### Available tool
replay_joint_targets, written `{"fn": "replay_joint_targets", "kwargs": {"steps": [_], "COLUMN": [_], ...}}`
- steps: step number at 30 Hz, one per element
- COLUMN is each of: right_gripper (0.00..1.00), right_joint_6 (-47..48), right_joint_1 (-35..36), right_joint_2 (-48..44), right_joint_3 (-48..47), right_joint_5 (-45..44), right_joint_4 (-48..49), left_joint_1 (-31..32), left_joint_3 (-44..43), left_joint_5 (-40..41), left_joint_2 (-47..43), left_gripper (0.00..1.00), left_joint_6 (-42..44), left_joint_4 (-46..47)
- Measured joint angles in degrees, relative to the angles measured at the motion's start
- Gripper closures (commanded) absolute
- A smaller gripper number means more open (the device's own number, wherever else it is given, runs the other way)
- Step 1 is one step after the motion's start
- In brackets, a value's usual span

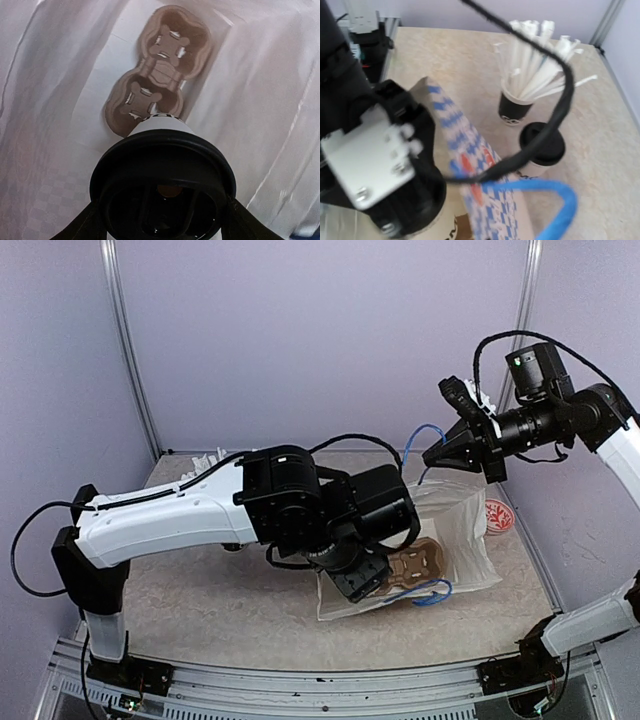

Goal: Pack the takeout coffee

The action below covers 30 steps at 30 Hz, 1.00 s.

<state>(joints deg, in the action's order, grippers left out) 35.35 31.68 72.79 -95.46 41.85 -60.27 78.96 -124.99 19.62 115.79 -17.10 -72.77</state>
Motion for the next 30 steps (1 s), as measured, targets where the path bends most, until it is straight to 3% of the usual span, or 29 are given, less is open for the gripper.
{"fn": "replay_joint_targets", "kwargs": {"steps": [12, 13, 16, 18, 30], "right_gripper": [1.00, 0.98, 0.77, 0.70, 0.67], "right_joint_6": [4.24, 4.46, 5.14, 6.08, 9.16], "right_joint_1": [0.00, 0.00, 0.00, 0.00, -0.02], "right_joint_2": [-1.36, -1.51, -1.88, -2.01, 1.07], "right_joint_3": [2.29, 2.45, 2.64, 2.51, -12.76], "right_joint_5": [5.86, 6.21, 6.97, 7.61, 7.80], "right_joint_4": [-3.72, -4.07, -5.44, -6.84, -11.98], "left_joint_1": [11.37, 11.98, 12.94, 13.11, 17.73], "left_joint_3": [4.46, 5.11, 6.05, 6.47, 8.63], "left_joint_5": [14.88, 16.24, 18.73, 19.93, 23.34], "left_joint_2": [-0.02, -0.02, -0.02, -0.02, -0.02], "left_gripper": [0.53, 0.53, 0.53, 0.53, 0.56], "left_joint_6": [4.09, 4.20, 4.28, 4.24, 2.32], "left_joint_4": [-0.02, -0.13, -0.44, -0.79, -3.67]}}
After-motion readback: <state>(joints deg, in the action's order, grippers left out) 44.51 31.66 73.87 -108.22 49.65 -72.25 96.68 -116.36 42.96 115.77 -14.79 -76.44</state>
